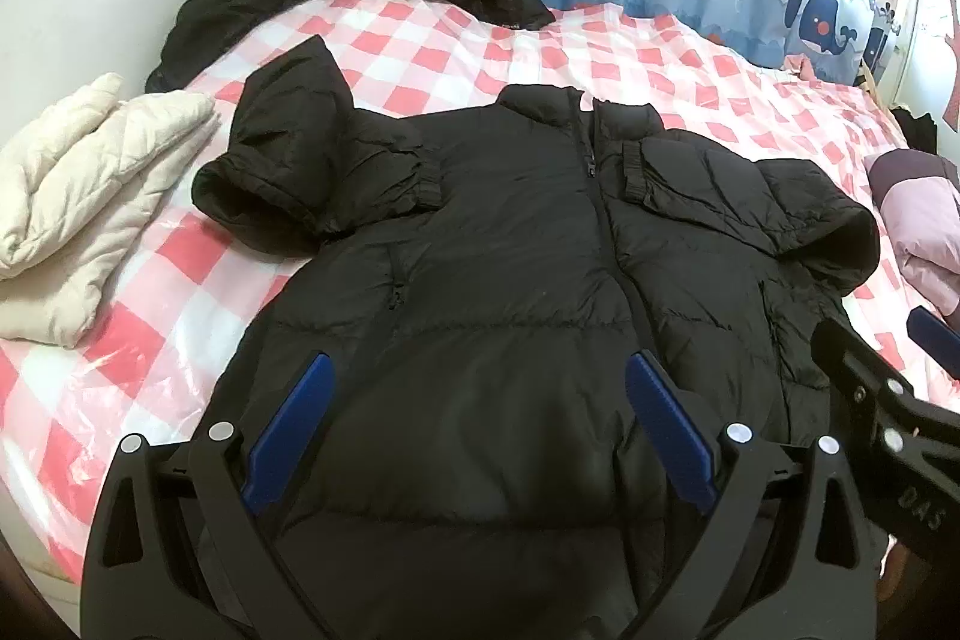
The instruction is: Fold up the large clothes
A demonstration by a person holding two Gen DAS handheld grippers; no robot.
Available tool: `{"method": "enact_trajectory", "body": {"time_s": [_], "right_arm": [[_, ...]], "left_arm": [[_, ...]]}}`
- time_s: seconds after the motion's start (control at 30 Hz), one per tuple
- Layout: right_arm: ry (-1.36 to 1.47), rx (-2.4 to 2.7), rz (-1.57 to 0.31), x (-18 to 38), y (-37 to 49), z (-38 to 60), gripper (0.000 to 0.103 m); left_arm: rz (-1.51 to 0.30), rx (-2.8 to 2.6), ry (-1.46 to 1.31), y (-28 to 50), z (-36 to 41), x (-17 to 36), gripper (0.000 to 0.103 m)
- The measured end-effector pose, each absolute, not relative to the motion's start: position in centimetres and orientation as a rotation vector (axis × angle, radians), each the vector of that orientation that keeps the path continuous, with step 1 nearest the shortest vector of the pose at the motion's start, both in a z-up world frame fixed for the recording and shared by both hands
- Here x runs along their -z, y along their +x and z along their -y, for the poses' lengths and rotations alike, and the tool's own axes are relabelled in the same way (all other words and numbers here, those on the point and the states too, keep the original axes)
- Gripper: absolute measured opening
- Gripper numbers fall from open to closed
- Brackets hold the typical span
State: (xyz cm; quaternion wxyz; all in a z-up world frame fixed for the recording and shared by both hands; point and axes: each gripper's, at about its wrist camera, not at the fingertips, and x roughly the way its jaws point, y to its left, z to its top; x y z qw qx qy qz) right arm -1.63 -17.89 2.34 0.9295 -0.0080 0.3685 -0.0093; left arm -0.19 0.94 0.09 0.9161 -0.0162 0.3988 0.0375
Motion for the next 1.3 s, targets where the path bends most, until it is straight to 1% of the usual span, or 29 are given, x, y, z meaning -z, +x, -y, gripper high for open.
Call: {"method": "enact_trajectory", "body": {"time_s": [0.4,0.97,1.3], "right_arm": [[-0.022,0.017,-0.765,-2.3,-2.4,17.7,0.098],[-0.086,0.035,-0.797,-0.9,-1.6,17.3,0.098],[-0.078,0.021,-0.814,-0.2,-0.9,17.8,0.098]], "left_arm": [[-0.844,-0.082,-0.040,-0.5,-1.4,0.2,0.094],[-0.881,-0.075,-0.041,0.4,-1.1,1.0,0.094],[-0.894,-0.076,-0.036,1.2,-0.5,1.4,0.094]]}}
